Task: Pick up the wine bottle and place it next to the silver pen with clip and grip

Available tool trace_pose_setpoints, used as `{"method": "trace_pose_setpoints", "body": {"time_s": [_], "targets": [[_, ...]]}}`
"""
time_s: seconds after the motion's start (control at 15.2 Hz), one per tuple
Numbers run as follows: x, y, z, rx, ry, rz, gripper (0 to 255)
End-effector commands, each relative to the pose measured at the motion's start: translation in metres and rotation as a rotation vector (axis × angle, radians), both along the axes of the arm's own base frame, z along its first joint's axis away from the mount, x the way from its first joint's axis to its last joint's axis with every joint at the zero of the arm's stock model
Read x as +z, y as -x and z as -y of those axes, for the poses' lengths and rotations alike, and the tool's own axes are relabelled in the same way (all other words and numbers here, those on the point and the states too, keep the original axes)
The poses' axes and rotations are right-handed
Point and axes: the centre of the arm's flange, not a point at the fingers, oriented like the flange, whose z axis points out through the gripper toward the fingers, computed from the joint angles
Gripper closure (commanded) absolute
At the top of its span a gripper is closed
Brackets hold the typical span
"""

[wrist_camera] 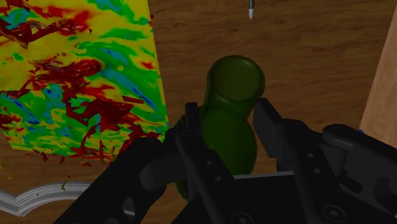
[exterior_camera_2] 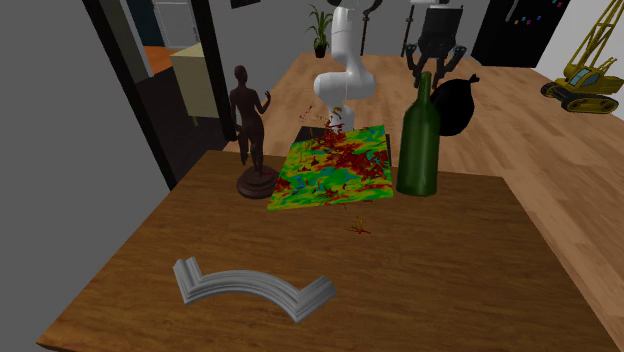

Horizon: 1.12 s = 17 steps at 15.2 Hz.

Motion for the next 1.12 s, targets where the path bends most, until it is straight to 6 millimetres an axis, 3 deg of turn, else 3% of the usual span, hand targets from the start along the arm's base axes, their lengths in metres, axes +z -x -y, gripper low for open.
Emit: {"method": "trace_pose_setpoints", "body": {"time_s": [0.0, 0.07, 0.92, 1.06], "targets": [[-0.004, 0.020, -0.017, -0.002, 0.000, 0.000, 255], [-0.004, 0.032, -0.029, -0.002, 0.000, 0.000, 255], [-0.074, 0.032, -0.029, -0.002, 0.000, 0.000, 255], [-0.074, 0.032, -0.029, -0.002, 0.000, 0.000, 255]]}}
